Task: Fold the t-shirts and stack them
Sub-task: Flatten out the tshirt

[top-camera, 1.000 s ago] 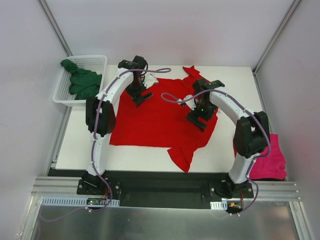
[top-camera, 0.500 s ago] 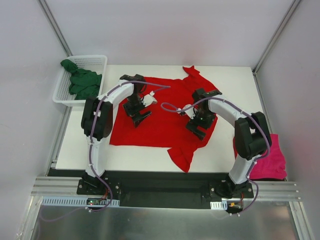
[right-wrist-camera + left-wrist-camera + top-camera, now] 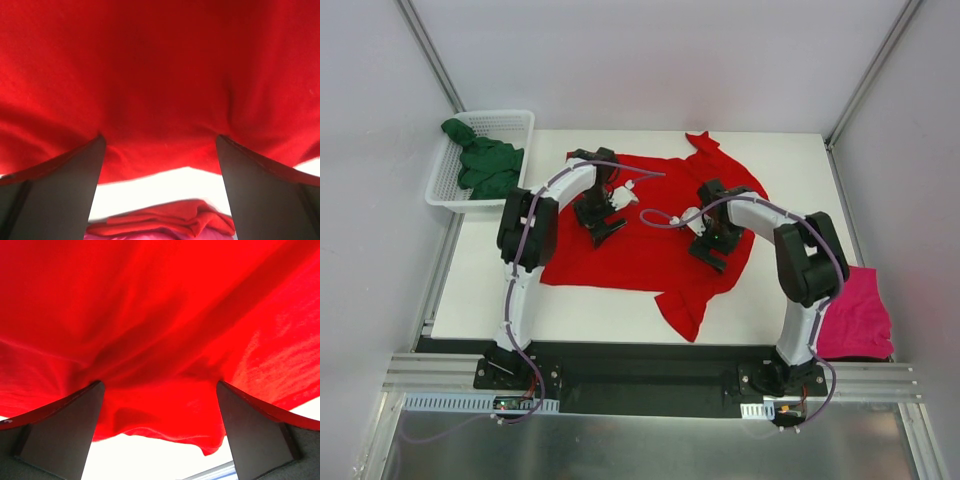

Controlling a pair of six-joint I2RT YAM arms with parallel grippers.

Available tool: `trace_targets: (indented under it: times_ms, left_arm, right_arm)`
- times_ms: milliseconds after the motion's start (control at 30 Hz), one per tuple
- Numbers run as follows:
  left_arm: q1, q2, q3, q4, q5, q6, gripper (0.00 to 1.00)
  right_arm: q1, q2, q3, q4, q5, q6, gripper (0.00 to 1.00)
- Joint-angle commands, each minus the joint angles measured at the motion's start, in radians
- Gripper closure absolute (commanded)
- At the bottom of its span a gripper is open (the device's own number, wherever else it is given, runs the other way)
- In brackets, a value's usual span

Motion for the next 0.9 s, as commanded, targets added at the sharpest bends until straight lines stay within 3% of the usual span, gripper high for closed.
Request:
trace_targets:
  times_ms: [0,433,867]
  left_arm:
    - [0.009,0.053,0.078,0.006,-0.045,0.046,0.03]
    - [0.015,0.067,0.161,0.004,-0.106,0.072,0.02]
    - [0.032,0.176,0.330,0.010,-0.225,0.095,0.01]
  right_arm:
    - [-0.010,0.047,0.023,0.048,0.094,-0.036,0.04]
    - [-0.073,0.162,0.192,0.072,0.293,-0.122,0.04]
    - [-0.085,0.179,0.252,0.002,0.284,-0.096,0.04]
